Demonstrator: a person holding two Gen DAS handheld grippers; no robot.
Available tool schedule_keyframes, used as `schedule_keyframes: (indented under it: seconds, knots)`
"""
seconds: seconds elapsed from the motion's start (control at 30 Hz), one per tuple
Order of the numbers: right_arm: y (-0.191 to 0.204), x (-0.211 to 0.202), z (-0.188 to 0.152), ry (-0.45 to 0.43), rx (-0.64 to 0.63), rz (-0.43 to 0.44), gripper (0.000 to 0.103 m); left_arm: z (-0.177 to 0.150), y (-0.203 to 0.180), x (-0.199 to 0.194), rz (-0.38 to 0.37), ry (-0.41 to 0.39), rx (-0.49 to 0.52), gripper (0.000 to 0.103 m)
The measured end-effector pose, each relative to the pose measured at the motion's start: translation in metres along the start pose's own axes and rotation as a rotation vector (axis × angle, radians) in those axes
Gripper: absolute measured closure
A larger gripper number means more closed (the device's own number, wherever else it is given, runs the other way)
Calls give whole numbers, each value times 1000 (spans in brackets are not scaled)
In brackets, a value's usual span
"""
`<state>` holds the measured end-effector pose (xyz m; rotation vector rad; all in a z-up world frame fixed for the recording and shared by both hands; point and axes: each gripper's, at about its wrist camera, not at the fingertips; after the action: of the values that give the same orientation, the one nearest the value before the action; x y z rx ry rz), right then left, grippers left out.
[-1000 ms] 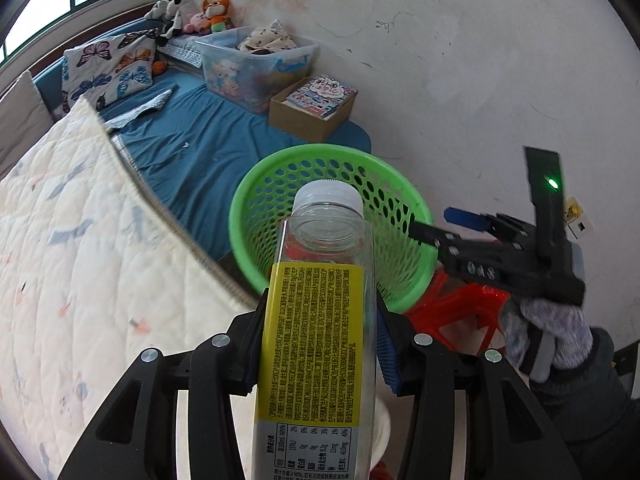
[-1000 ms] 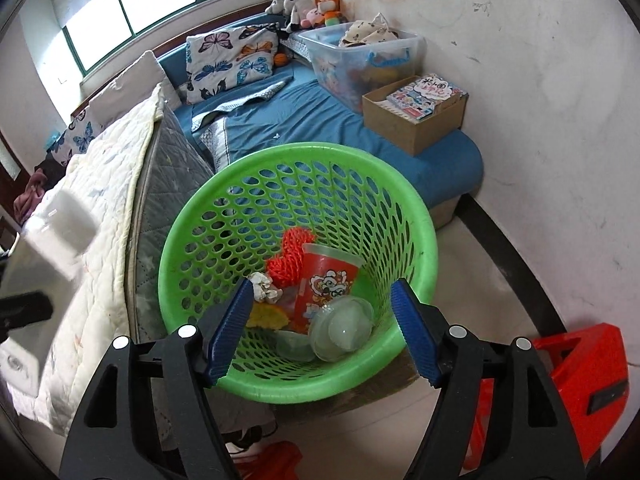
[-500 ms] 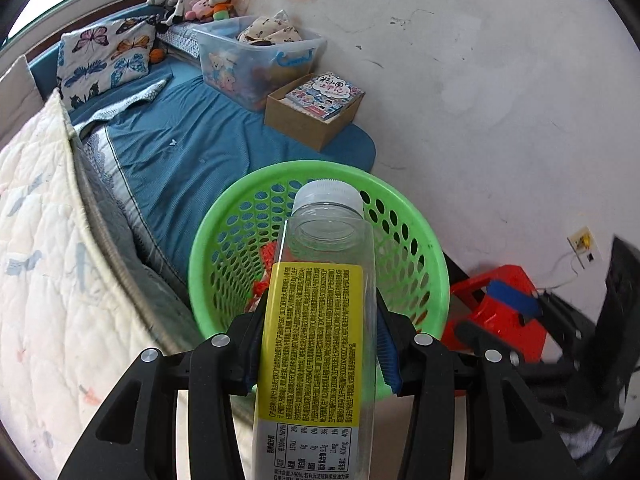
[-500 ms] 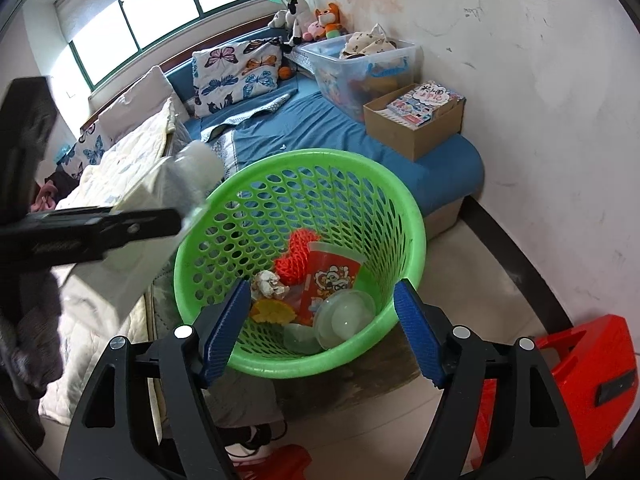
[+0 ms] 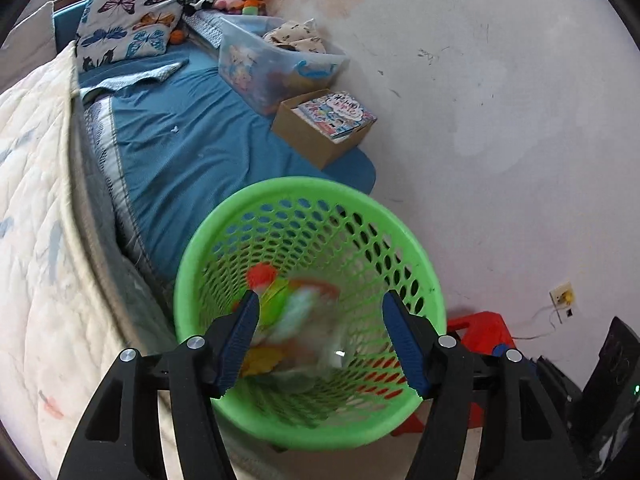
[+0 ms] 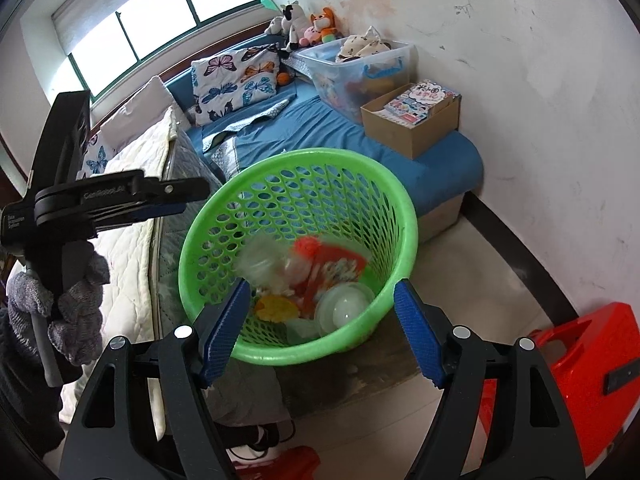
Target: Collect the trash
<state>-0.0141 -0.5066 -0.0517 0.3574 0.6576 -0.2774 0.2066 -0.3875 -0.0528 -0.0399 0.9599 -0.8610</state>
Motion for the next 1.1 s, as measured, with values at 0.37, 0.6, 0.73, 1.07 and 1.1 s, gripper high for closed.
schedule_keyframes:
  seconds: [0.37, 0.6, 0.73, 1.07, 1.1]
  knots:
    - [30, -10, -6, -8, -26, 56, 29, -33, 28, -74, 92, -59, 47, 41]
    - [73, -22, -9, -29, -82, 109, 25, -61, 60, -135, 153, -123, 21, 33]
    - [101, -26, -12, -38, -128, 133, 22, -78, 81, -166, 207, -155, -2, 24]
    - [171, -32, -30, -65, -267, 168, 16, -107, 114, -236, 366, -260, -7, 11]
    - [176, -33, -31, -66, -271, 175, 15, -111, 115, -241, 375, -268, -4, 11]
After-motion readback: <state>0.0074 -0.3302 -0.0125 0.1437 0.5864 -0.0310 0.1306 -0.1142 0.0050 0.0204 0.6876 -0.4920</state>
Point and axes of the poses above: each gripper's, at about its wrist camera, not at the fingertips, and x roughly the way its jaws point, y to its left, z to its top, and after that the axes turned 8 degrees about -y, right-handed
